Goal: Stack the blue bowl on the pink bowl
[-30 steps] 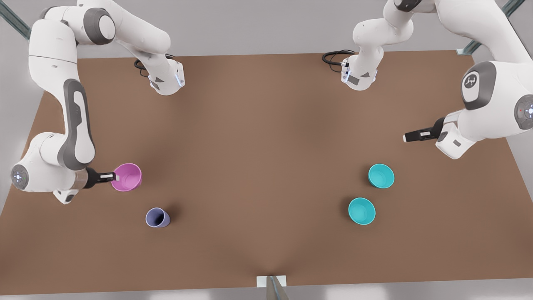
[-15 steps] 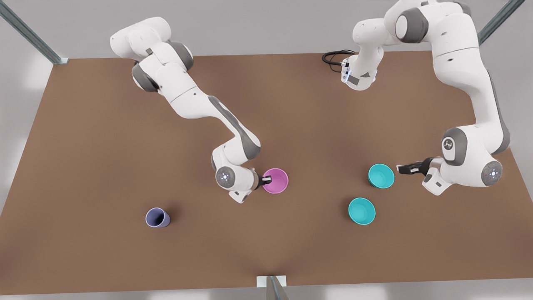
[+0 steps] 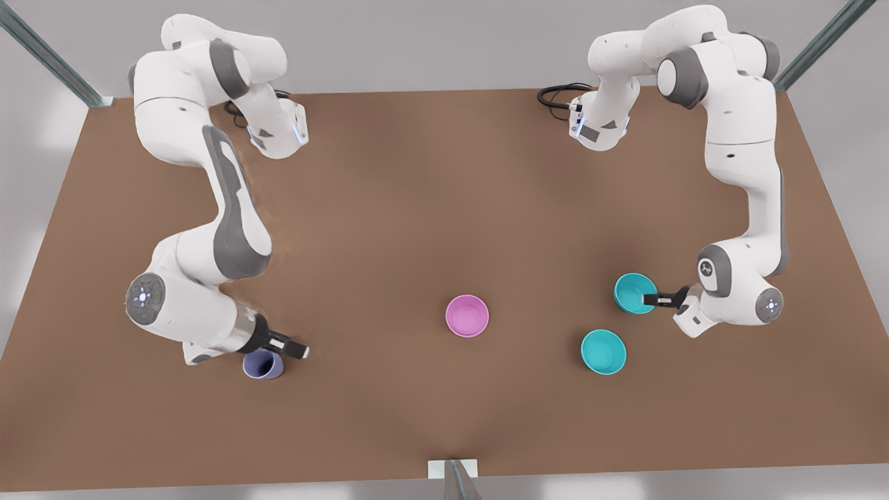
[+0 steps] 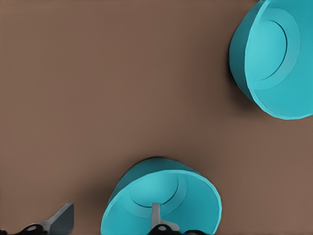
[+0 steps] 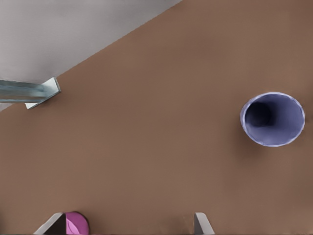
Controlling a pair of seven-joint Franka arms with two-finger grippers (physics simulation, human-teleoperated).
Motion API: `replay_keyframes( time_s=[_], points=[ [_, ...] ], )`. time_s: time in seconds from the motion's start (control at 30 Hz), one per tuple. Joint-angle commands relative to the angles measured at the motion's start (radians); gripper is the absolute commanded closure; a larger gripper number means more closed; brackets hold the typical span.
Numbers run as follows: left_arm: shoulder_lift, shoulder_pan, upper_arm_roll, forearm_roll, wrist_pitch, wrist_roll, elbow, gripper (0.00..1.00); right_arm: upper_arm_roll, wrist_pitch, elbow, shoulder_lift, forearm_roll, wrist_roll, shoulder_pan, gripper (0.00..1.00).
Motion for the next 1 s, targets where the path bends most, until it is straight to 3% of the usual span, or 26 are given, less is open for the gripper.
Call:
replay_keyframes(
  time_s=[0.0, 0.13, 0.2, 0.23, 0.27, 0.37, 0.53, 0.67, 0.77, 0.97],
  points=[
    [-0.001, -0.001, 0.000, -0.001, 0.038, 0.218, -0.012, 0.59, 0.000, -0.426, 0.013, -0.060, -0.201, -0.590, -0.107, 0.00],
    [0.005, -0.001, 0.000, -0.001, 0.044, 0.219, -0.012, 0.60, 0.008, -0.480, 0.075, -0.198, -0.395, -0.586, -0.074, 0.00],
    [0.010, 0.000, 0.001, -0.001, 0.045, 0.219, -0.012, 0.60, 0.025, -0.488, -0.133, -0.399, -0.418, -0.576, -0.058, 0.00],
    [0.008, 0.000, 0.000, -0.001, 0.044, 0.218, -0.012, 0.74, 0.025, -0.508, -0.104, -0.401, -0.403, -0.586, -0.058, 0.00],
    [0.007, 0.000, 0.000, -0.001, 0.044, 0.216, -0.012, 0.79, 0.028, -0.515, -0.099, -0.401, -0.400, -0.580, -0.054, 0.00],
    [-0.015, -0.001, 0.000, -0.025, 0.024, 0.198, -0.007, 0.79, 0.026, -0.511, -0.096, -0.378, -0.392, -0.579, -0.054, 0.00],
    [-0.225, -0.174, 0.000, -0.025, -0.196, -0.170, 0.000, 0.79, 0.025, -0.505, -0.095, -0.370, -0.386, -0.584, -0.057, 0.00],
    [-0.032, -0.368, -0.028, -0.039, -0.191, -0.576, 0.330, 0.79, 0.023, -0.505, -0.095, -0.367, -0.380, -0.584, -0.058, 0.00],
    [0.091, -0.478, -0.029, -0.117, -0.171, -0.719, 0.479, 0.79, 0.023, -0.506, -0.095, -0.361, -0.371, -0.586, -0.060, 0.00],
    [0.168, -0.573, -0.031, -0.120, 0.022, -0.916, 0.482, 0.79, 0.023, -0.506, -0.095, -0.361, -0.371, -0.586, -0.061, 0.00]
  ],
)
